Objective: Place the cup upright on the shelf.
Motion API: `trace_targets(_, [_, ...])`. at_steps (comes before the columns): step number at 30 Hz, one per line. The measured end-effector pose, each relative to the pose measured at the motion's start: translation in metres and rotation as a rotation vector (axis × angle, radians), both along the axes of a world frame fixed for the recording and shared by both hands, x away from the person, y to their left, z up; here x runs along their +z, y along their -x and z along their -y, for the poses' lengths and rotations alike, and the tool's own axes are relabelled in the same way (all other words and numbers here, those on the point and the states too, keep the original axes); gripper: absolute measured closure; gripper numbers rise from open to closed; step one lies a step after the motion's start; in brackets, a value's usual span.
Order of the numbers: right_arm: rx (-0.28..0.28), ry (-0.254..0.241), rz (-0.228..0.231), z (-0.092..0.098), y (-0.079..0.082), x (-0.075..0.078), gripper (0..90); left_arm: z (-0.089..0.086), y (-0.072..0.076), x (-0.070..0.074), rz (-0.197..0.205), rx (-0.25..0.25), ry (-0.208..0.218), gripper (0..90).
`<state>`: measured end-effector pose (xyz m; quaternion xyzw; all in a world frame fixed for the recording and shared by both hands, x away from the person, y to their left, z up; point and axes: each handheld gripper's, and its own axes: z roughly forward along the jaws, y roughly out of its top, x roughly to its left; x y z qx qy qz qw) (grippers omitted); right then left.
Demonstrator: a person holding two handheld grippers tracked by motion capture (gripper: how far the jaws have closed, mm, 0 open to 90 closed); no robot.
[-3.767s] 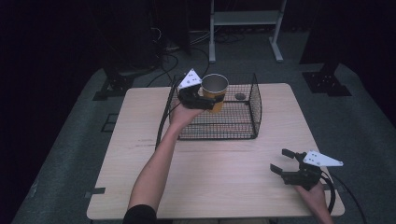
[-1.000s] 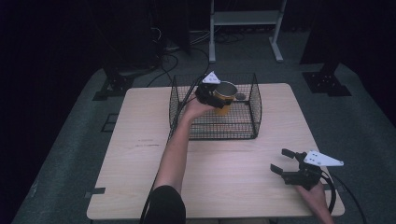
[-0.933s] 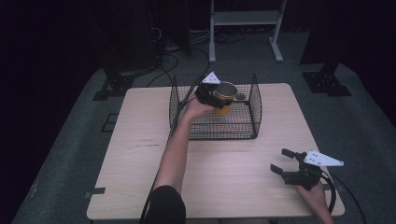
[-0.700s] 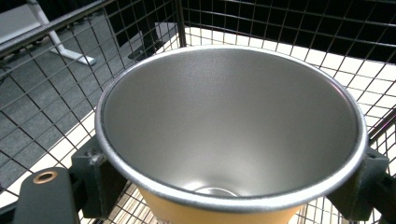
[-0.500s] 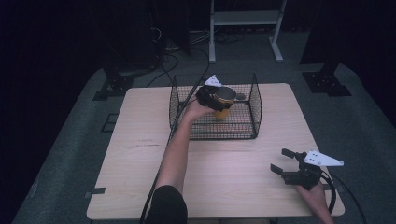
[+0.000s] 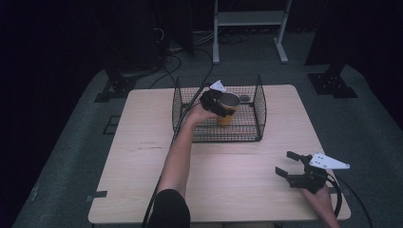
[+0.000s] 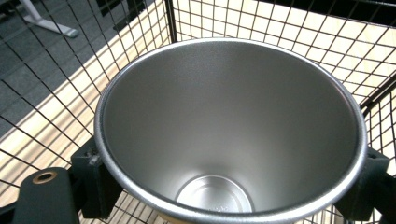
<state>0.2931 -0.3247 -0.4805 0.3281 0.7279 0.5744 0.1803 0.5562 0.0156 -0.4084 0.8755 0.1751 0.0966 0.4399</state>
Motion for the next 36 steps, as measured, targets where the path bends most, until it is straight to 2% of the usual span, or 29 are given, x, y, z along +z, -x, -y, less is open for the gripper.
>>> trace_targets(2, [0.0,0.0,-0.001,0.0,0.0,0.0,13.6,0.0002,-0.0004,-0.0018,-0.016,-0.003,-0.006,14.0])
trace_targets(9, [0.001,0.001,0.001,0.0,0.0,0.0,13.6,-0.0003,0.0004,-0.0026,-0.016,-0.006,-0.031,13.8])
trace_targets(15, [0.001,0.002,0.002,-0.0002,0.0001,0.0,13.6,-0.0019,0.0012,-0.0012,-0.019,-0.007,-0.036,12.6])
trace_targets(30, [0.002,0.002,0.002,-0.0001,0.0001,0.0,13.5,-0.0015,0.0036,0.0032,0.001,0.007,-0.018,7.0])
trace_targets(36, [0.003,0.0,0.002,0.0001,-0.0001,0.0,13.5,-0.0026,0.0051,0.0061,0.015,0.011,0.009,4.3])
